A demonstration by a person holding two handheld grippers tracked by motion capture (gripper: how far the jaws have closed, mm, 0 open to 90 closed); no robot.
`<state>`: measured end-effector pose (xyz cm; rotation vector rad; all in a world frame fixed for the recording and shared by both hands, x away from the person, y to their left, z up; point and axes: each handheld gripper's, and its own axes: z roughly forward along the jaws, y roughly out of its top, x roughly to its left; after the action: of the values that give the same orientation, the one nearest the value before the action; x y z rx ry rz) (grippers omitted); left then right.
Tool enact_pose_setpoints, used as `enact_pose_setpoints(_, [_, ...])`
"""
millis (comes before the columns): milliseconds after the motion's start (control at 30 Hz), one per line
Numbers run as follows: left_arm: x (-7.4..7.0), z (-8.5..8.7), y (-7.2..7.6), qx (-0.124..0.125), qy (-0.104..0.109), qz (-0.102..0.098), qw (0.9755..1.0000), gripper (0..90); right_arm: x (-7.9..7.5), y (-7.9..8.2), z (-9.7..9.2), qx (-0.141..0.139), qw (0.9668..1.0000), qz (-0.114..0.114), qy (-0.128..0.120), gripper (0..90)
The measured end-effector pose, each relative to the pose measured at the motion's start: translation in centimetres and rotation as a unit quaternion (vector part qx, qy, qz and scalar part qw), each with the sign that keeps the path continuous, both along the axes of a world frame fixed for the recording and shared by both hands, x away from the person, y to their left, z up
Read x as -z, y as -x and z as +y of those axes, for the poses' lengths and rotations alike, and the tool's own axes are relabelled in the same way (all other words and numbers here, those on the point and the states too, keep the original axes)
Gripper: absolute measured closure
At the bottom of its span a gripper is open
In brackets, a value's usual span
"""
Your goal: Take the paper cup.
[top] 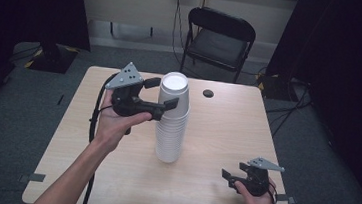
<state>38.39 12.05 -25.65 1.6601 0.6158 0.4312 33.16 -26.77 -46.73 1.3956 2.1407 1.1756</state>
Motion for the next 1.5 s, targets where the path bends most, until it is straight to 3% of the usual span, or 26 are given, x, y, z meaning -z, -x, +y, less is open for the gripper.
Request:
enact_pose_setpoints(200, [-0.2, -1.2, -1.1, 0.008, -0.012, 0.003, 0.9999, 15.2, 0.0, -0.1, 0.0, -0.001, 1.0000, 0.003, -0.001, 19.7])
enact_pose_setpoints(267, [-0.1, -1.8, -1.8, 0.011, -0.018, 0.012, 0.9997, 15.3, 0.1, -0.1, 0.0, -0.003, 1.0000, 0.004, -0.001, 19.7])
enact_pose_setpoints(500, [0.5, -2.7, -2.2, 0.004, -0.041, 0.015, 0.9990, 15.2, 0.1, -0.1, -0.1, -0.003, 1.0000, 0.007, -0.005, 19.7])
enact_pose_setpoints(567, [0.9, -2.9, -2.5, 0.001, -0.047, 0.027, 0.9985, 15.4, 0.1, -0.1, -0.1, -0.004, 1.0000, 0.008, -0.004, 20.2])
enact_pose_setpoints(767, [1.7, -2.9, -2.8, 0.007, -0.041, 0.029, 0.9987, 14.3, 0.2, -0.1, 0.0, -0.007, 0.9999, 0.010, -0.009, 20.3])
enact_pose_setpoints(1067, [2.1, -3.5, -3.1, 0.006, -0.058, 0.032, 0.9978, 13.2, 0.3, -0.1, -0.3, 0.000, 0.9998, 0.013, -0.015, 20.3])
enact_pose_setpoints(1500, [2.0, -3.4, -3.1, 0.007, -0.055, 0.038, 0.9977, 14.5, 0.3, -0.2, -0.3, 0.000, 0.9998, 0.015, -0.015, 20.3])
